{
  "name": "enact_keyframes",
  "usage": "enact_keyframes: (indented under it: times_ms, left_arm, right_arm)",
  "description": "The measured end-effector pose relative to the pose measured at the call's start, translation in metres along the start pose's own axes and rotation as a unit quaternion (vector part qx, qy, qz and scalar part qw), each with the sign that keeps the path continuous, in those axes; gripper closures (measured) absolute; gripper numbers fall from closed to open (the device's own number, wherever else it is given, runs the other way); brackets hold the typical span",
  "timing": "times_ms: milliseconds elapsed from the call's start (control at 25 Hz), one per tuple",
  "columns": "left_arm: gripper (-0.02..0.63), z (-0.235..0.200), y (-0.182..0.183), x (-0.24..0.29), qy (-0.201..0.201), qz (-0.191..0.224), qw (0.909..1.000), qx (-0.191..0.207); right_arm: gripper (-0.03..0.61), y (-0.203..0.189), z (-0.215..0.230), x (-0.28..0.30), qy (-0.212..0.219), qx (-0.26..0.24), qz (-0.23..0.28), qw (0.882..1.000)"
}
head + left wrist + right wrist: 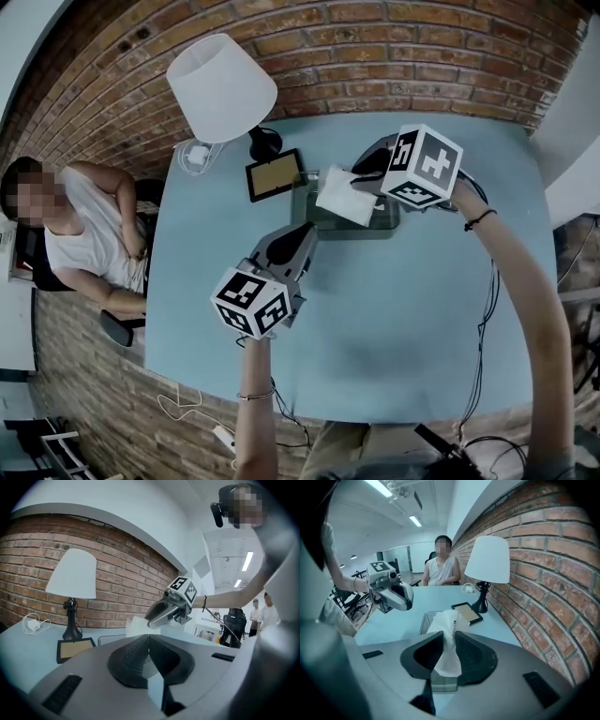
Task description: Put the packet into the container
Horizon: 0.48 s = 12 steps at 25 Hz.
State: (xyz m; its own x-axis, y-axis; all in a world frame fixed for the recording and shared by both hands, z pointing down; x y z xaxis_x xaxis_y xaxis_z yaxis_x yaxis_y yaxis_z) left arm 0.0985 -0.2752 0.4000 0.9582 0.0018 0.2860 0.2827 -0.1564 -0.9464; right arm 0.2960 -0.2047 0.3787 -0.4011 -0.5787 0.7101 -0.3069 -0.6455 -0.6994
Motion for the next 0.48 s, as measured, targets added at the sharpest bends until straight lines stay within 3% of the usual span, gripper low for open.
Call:
enact_keyframes:
  times_ms: [480]
  left_arm:
    - [0.604,-0.008,0.000,0.022,-0.006,-0.002,1.0000,-0.004]
  right_arm:
    - [0.491,-0.007,0.005,0.056,0.065,-0.047,-0.069,0.994]
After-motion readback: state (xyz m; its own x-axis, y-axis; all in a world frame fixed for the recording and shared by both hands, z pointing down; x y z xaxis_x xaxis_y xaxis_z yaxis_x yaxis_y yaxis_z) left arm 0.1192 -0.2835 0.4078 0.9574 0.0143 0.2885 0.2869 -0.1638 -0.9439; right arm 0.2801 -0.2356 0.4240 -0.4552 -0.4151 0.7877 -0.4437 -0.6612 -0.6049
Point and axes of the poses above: the fingertips, and each gripper's own axes: x forward along the fingers, z to its right, y out of its top, the point moved 8 cm from there along -x, backward along the fingers, and after that the axes turned 9 degrees about y, right-handed, at the moved point
